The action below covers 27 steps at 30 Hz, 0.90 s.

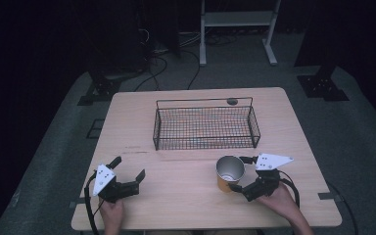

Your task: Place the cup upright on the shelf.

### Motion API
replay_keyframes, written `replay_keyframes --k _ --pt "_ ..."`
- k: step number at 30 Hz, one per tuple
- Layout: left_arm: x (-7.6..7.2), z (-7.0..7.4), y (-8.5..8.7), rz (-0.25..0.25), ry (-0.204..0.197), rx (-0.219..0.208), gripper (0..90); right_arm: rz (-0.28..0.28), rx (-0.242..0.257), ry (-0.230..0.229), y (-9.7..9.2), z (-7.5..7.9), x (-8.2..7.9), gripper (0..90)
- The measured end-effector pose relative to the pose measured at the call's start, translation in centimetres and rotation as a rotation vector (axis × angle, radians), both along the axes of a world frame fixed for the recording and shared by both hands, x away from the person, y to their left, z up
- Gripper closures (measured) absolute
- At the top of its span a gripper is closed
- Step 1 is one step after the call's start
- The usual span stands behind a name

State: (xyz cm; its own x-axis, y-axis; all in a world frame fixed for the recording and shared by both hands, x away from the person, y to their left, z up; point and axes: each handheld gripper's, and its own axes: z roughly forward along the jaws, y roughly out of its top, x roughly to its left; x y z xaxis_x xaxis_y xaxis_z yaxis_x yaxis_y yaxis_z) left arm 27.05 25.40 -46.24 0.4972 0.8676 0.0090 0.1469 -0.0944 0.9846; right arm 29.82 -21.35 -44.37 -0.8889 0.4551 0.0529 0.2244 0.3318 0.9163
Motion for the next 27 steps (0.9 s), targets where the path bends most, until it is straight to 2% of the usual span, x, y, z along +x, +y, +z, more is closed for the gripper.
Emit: replay_keyframes --k 21,27 --pt "0.0 0.0 0.0 -0.001 0.000 -0.001 0.0 -0.013 0.003 -0.001 1.9 -0.6 0.7 0.0" --pt "0.0 0.0 0.0 -0.001 0.000 -0.001 0.0 -0.033 -0.015 0.001 2.2 -0.6 0.7 0.0"
